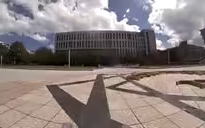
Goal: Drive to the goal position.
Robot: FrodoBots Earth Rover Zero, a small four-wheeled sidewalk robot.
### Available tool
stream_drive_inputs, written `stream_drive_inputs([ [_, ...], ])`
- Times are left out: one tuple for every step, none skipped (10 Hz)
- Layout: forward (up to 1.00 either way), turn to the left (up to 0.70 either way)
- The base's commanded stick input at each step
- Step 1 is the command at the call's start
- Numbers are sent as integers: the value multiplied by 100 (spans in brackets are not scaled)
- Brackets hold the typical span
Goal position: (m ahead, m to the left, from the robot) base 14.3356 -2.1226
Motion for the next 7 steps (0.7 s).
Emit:
stream_drive_inputs([
  [70, 0],
  [70, 0],
  [70, 0],
  [70, 0],
  [70, 0],
  [70, 0],
  [70, 0],
])
